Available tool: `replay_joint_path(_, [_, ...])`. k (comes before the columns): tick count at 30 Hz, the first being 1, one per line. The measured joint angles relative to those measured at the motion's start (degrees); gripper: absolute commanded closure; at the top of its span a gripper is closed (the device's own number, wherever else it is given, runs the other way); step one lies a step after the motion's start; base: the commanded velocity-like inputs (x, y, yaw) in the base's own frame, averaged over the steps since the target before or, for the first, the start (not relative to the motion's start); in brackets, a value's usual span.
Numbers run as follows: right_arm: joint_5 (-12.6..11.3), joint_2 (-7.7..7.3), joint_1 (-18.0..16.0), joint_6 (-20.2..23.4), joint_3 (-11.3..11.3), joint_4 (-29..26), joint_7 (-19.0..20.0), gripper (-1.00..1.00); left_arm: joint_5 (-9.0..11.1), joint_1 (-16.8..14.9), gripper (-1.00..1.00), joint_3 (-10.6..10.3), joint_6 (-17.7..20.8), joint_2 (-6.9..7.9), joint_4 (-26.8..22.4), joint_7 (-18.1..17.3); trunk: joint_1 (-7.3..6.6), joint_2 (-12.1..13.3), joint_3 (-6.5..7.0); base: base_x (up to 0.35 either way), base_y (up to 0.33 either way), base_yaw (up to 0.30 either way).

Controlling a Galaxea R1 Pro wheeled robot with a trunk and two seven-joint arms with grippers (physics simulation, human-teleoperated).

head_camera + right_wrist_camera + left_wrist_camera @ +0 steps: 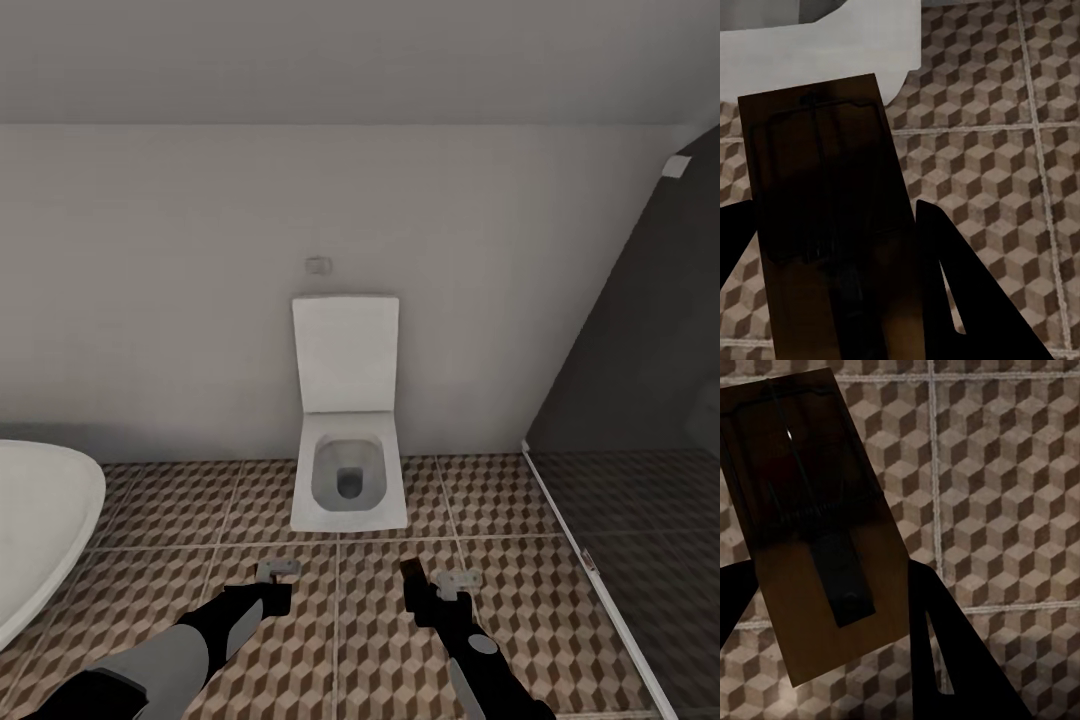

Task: Take the four mousetraps from the cabinet in the bathroom and place them on the bathroom floor. Make sure all four end up on the same floor surface, and ensure that at least two of them are either under or directly next to the same bathroom sink.

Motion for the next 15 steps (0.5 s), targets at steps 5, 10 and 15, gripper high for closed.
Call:
replay_joint_path(5, [0.00, 0.00, 0.00, -0.02, 0.00, 0.00, 0.01, 1.00, 0.00, 0.02, 1.00, 0.00, 0.00, 0.00, 0.01, 0.00, 0.00, 0.00, 0.00, 0.000, 0.000, 0.000])
replay_joint_path(10, [0.01, 0.00, 0.00, -0.02, 0.00, 0.00, 0.03, 1.00, 0.00, 0.01, 1.00, 0.00, 0.01, 0.00, 0.01, 0.00, 0.00, 0.00, 0.00, 0.008, 0.000, 0.000])
replay_joint_path(15, [0.00, 0.00, 0.00, -0.02, 0.00, 0.00, 0.03, 1.00, 0.00, 0.02, 1.00, 0.00, 0.00, 0.00, 0.01, 0.00, -0.01, 0.00, 0.00, 0.068, 0.000, 0.000])
